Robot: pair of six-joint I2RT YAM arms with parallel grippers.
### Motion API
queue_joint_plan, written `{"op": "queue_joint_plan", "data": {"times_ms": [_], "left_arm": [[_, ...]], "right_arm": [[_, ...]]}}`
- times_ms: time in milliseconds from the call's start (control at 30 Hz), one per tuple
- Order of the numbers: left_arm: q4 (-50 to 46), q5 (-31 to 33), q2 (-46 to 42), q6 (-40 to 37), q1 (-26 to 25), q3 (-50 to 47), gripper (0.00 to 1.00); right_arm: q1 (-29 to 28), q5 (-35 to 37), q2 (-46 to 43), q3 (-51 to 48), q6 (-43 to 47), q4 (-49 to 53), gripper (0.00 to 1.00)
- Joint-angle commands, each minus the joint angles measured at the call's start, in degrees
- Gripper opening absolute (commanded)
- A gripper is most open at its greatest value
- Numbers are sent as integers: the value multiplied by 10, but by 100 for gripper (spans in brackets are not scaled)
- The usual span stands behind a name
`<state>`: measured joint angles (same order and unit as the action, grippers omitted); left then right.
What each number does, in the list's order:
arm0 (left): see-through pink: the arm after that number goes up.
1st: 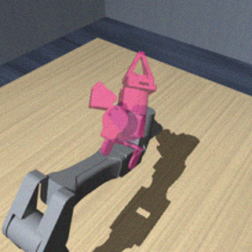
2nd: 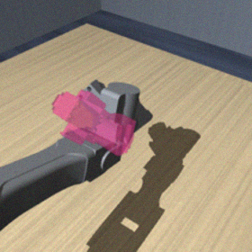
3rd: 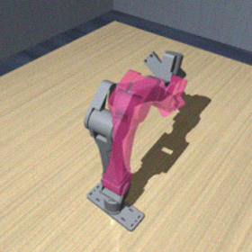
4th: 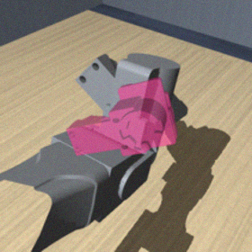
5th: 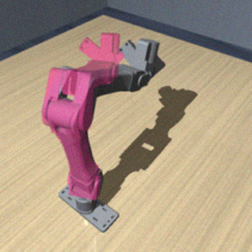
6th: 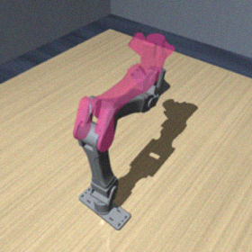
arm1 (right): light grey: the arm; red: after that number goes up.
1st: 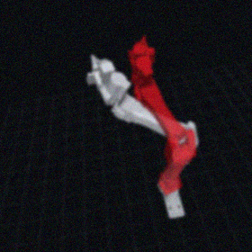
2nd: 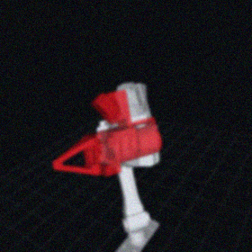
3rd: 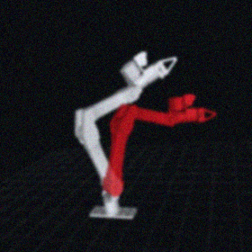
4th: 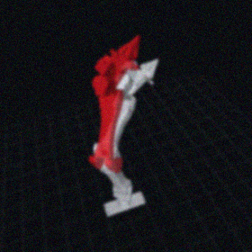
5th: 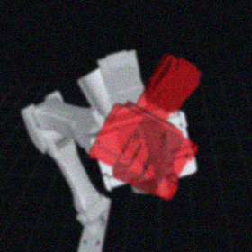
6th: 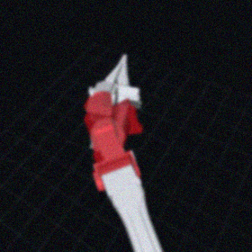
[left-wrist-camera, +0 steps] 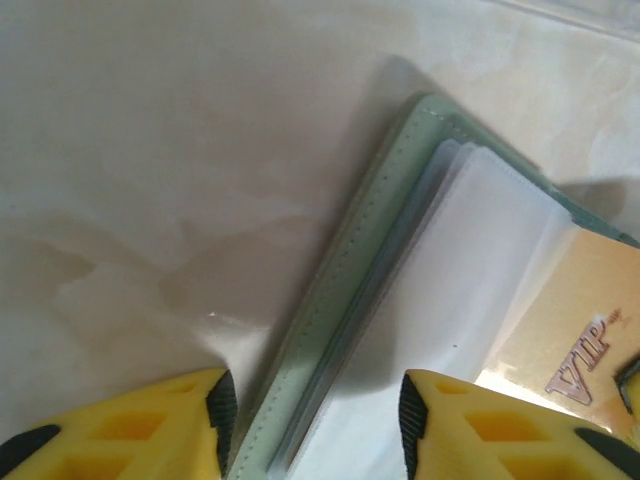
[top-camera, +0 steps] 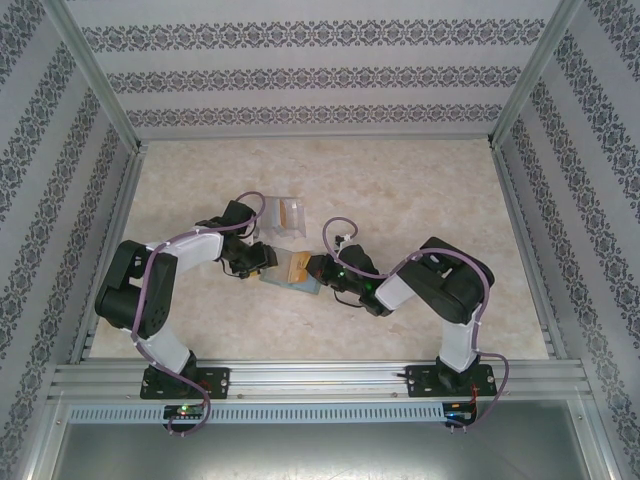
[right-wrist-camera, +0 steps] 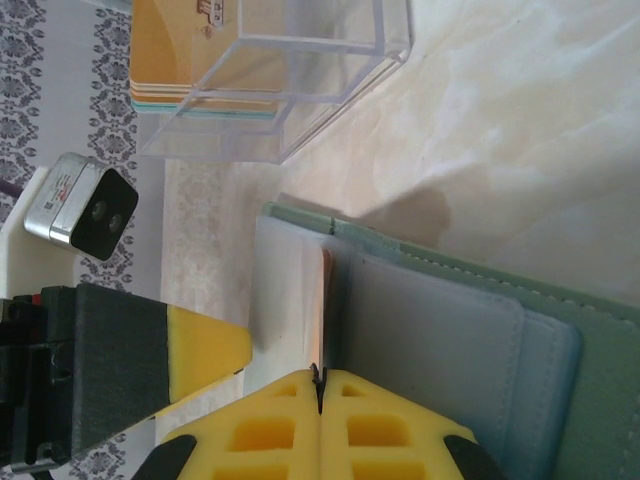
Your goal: Put the credit cards into the card holder
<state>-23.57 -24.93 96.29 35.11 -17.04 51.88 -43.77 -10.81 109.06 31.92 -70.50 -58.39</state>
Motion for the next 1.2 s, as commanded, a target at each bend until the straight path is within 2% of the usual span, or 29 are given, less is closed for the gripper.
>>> {"op": "queue_joint_plan", "data": {"times_ms": [0,100,267,600,933,1167], "left_arm": [[43,-51,29,1,-13,-11,46],[48,-56,32,2,-13,-12,45],[52,-64,36,6,-13,-13,35],[53,-74,38,12,-13,-14,30],[51,-77,38,16,-13,-15,30],[52,-81,38,20,-14,-17,29]], "right_arm": [[-7,6,24,7,-20,-39,0],[-9,8,39,7,-34,-46,0],[-11,20,59,-3,-74,-87,0],[-33,37,69,2,-77,-85,0],[-33,33,87,15,-72,-92,0],[-34,57,92,17,-64,-110,0]]}}
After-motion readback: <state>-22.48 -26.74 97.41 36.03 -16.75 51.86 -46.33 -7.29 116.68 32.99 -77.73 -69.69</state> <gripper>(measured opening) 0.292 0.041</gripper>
